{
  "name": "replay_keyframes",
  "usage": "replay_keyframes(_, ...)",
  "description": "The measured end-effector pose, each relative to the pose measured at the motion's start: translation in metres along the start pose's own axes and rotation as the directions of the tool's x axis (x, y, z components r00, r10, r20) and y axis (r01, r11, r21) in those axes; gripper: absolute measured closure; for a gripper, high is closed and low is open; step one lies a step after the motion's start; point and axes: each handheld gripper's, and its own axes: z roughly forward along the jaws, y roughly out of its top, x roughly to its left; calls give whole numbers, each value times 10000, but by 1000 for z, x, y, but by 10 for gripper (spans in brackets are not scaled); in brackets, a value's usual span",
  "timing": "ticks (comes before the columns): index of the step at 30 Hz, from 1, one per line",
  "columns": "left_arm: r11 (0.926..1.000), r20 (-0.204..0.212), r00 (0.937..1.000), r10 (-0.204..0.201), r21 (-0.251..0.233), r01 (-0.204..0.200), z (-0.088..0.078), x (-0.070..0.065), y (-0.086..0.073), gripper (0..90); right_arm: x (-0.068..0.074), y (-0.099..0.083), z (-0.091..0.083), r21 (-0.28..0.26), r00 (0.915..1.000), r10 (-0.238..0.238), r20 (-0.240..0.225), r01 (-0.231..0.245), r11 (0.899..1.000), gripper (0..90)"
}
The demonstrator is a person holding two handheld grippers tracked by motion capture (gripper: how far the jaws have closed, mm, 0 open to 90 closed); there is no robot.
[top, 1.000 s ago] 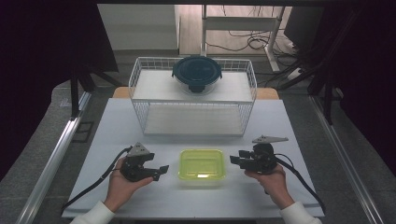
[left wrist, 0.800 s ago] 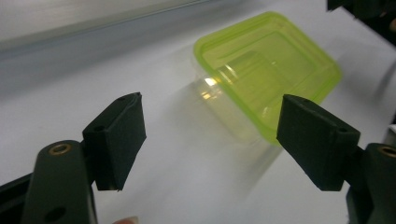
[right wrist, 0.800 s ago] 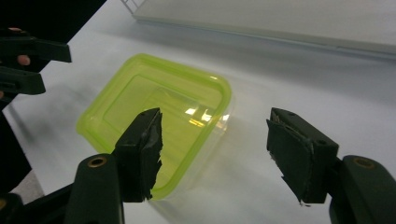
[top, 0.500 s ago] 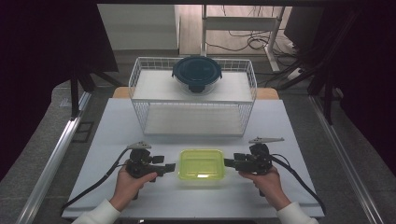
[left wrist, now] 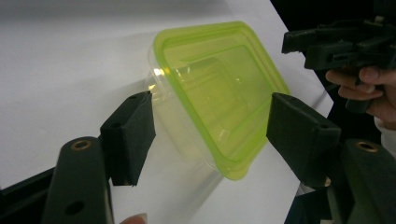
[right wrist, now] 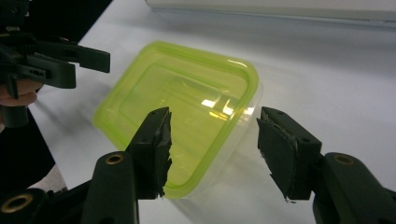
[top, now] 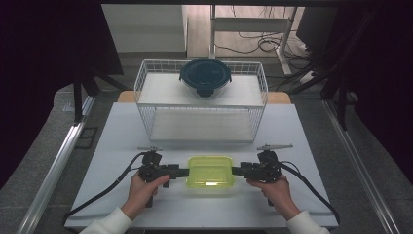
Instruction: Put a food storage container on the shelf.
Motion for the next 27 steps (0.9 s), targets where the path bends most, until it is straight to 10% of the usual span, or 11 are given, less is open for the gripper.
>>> replay_keyframes(17, 9901, 631, 9891, -1333, 526, 1301, 25, 22, 1, 457, -18, -4, 23, 474, 9896, 1409, -295, -1395, 9891, 542)
replay_keyframes(27, 9762, 1248, 9702, -2075, 908, 1971, 34, 26, -2, 665, -23, -8, 27, 923, 9638, 2442, -1072, -2349, 9676, 703)
